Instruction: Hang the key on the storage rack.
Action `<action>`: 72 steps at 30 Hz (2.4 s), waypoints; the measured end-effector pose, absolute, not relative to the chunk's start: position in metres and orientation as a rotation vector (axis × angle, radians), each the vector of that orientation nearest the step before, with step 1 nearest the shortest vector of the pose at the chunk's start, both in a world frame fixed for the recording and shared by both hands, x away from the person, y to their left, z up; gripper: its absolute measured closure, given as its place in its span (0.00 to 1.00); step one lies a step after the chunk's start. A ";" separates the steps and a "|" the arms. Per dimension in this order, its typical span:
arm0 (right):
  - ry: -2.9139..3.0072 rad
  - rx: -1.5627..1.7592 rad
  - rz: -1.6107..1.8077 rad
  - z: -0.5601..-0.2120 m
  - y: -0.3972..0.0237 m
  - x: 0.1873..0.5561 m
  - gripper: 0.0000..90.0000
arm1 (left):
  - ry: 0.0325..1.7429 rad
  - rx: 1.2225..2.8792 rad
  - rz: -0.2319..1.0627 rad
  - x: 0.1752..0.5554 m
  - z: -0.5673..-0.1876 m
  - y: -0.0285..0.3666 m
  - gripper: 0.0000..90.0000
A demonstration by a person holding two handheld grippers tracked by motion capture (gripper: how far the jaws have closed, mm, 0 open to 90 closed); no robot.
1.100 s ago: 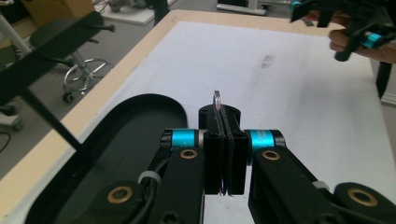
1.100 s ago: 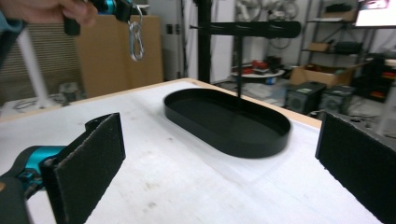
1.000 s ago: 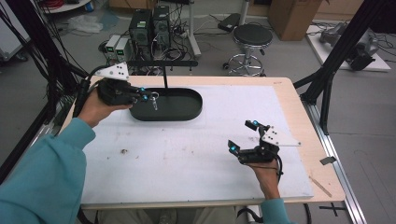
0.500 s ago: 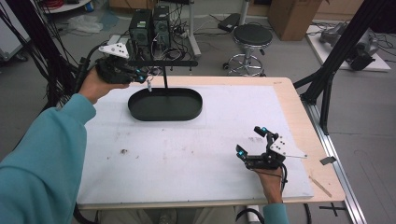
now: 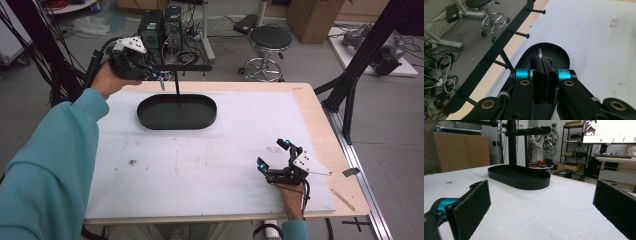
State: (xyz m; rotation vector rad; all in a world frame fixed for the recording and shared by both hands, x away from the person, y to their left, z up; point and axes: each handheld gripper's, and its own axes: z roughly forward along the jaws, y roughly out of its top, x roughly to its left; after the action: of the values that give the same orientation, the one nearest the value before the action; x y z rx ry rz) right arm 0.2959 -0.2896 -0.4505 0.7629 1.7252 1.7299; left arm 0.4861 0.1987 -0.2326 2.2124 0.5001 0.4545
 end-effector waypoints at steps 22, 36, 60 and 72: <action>1.708 0.767 1.742 -0.457 -0.294 0.295 0.01 | 0.606 2.257 0.489 0.510 -0.253 0.195 0.98; 1.708 0.785 1.748 -0.458 -0.294 0.295 0.01 | 0.663 2.237 0.504 0.518 -0.258 0.195 0.98; 1.708 0.777 1.745 -0.458 -0.294 0.295 0.01 | 0.771 2.198 0.574 0.528 -0.268 0.193 0.97; 1.707 0.782 1.747 -0.458 -0.293 0.295 0.01 | 0.742 2.039 0.488 0.523 -0.271 0.208 0.49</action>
State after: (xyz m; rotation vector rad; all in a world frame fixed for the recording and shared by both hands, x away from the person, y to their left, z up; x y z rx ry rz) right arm 0.2951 -0.2935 -0.4577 0.7818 1.7072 1.7467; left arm 0.5231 0.2079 -0.2705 2.0394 0.7425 0.4878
